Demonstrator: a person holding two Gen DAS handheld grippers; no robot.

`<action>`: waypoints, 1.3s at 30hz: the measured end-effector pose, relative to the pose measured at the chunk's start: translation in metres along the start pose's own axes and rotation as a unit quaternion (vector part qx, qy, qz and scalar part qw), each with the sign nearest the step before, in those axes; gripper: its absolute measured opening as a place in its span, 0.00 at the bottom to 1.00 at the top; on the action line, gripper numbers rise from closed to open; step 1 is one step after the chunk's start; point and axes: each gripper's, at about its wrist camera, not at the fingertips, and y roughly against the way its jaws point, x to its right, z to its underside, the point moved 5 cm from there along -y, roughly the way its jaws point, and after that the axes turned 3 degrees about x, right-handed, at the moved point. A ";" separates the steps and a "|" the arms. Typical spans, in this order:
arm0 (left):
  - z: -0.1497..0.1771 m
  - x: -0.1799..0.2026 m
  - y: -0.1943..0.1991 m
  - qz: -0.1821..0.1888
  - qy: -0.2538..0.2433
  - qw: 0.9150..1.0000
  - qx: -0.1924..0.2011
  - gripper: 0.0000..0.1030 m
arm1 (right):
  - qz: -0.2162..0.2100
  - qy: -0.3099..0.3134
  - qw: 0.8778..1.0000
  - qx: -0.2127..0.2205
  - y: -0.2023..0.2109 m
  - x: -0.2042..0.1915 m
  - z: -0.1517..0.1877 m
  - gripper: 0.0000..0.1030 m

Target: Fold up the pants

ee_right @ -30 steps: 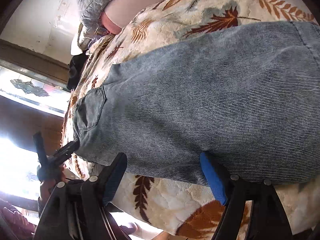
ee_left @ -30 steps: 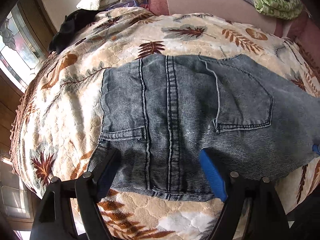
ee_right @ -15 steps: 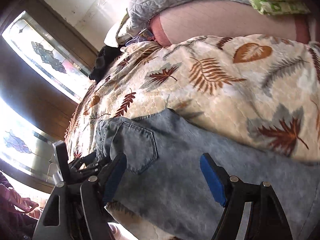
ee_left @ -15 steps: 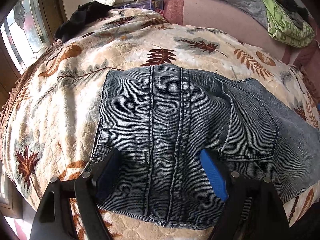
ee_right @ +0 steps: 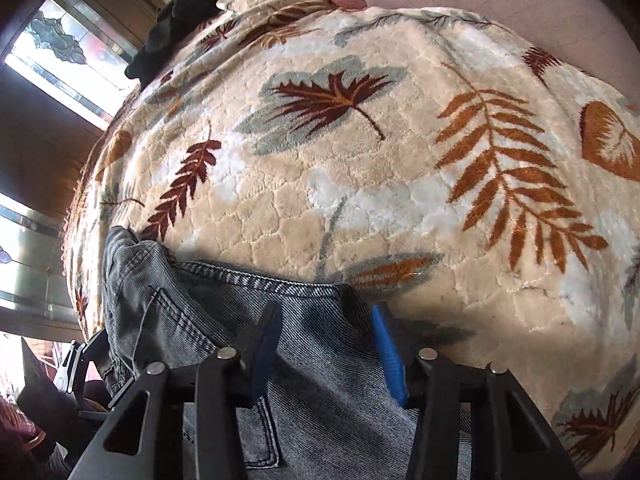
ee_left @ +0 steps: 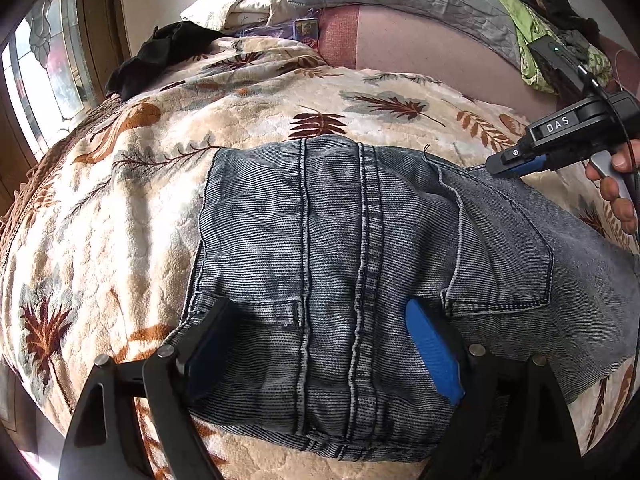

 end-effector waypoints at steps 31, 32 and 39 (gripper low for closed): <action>-0.028 -0.005 0.036 -0.002 0.027 0.999 0.045 0.85 | 0.021 0.019 0.992 0.124 0.053 -0.033 0.032 0.09; -0.034 -0.004 0.038 0.003 0.030 0.998 0.048 0.85 | 0.015 0.010 0.994 0.105 0.042 -0.034 0.042 0.09; -0.047 0.022 -0.038 -0.076 -0.052 0.993 -0.069 0.88 | 0.022 -0.037 0.997 0.068 0.000 -0.012 0.070 0.09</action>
